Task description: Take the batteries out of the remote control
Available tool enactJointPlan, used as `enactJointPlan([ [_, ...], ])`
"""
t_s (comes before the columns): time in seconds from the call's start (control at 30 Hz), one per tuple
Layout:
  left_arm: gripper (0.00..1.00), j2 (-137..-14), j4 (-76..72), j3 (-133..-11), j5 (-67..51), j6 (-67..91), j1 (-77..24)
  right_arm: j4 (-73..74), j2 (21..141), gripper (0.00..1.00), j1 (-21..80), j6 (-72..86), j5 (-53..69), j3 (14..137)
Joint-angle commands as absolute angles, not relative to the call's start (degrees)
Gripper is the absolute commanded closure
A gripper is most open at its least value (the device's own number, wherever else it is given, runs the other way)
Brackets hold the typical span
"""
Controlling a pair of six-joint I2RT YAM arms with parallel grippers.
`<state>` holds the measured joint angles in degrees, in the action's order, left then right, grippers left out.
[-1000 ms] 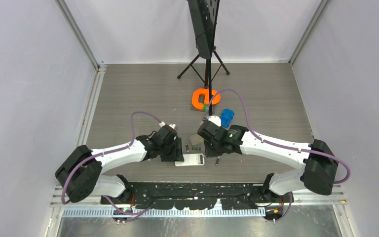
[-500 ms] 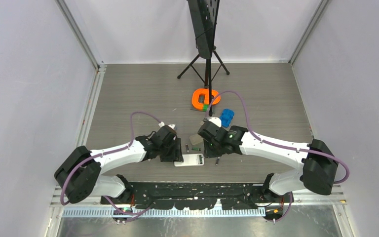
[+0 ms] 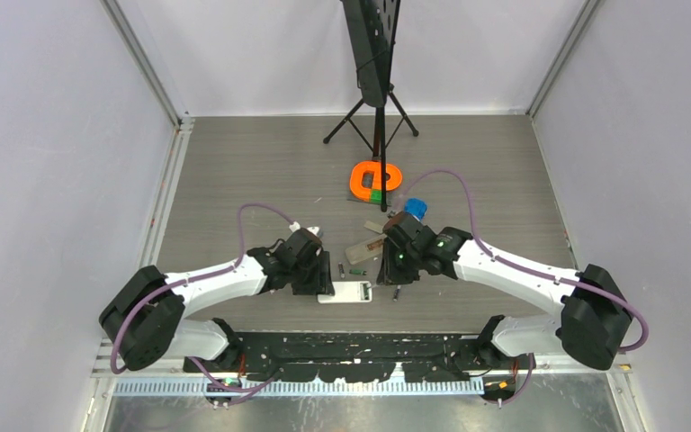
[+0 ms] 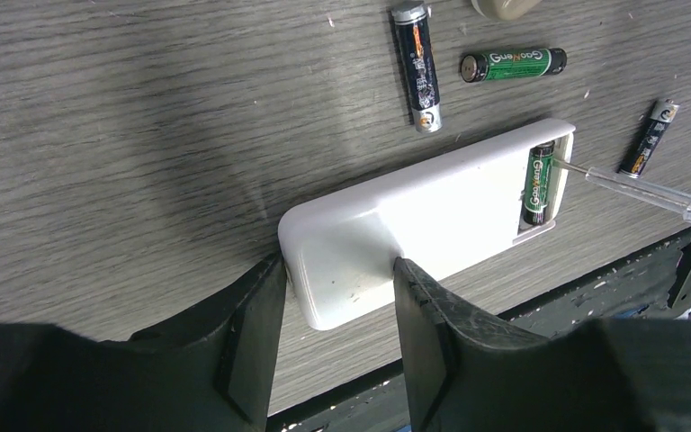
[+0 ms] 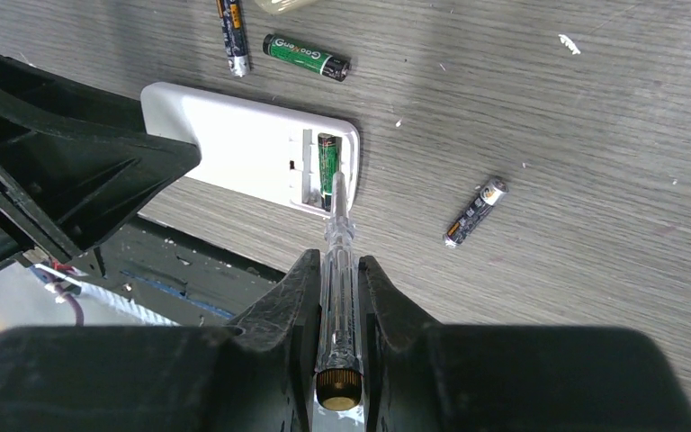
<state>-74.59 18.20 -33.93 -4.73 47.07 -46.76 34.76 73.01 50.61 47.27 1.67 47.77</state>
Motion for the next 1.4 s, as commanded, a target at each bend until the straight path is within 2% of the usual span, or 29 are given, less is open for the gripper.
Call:
enactJointPlan([
  [0.0,0.52,-75.2,17.0,-34.6,-5.2,46.3,-47.2,32.2,73.8,1.0,49.8,45.5,11.5,47.4],
  [0.37,0.55,-76.0,17.1,-35.0,-5.3,46.4,-47.1,27.3,76.5,1.0,49.7,38.3,18.8,47.7],
  [0.67,0.55,-76.1,17.8,-35.6,-5.0,46.2,-47.1,36.0,78.4,1.0,49.7,34.9,8.2,50.4],
  [0.87,0.51,-76.3,17.8,-35.6,-5.1,46.2,-47.1,35.9,72.6,1.0,49.7,35.3,6.7,50.5],
  [1.2,0.45,-74.6,17.4,-34.8,-4.0,46.5,-47.1,35.4,60.0,1.0,49.7,37.3,11.4,45.1],
  [1.37,0.4,-74.3,17.6,-35.3,-4.3,45.9,-47.1,38.2,58.1,1.0,49.7,42.8,1.2,43.0],
])
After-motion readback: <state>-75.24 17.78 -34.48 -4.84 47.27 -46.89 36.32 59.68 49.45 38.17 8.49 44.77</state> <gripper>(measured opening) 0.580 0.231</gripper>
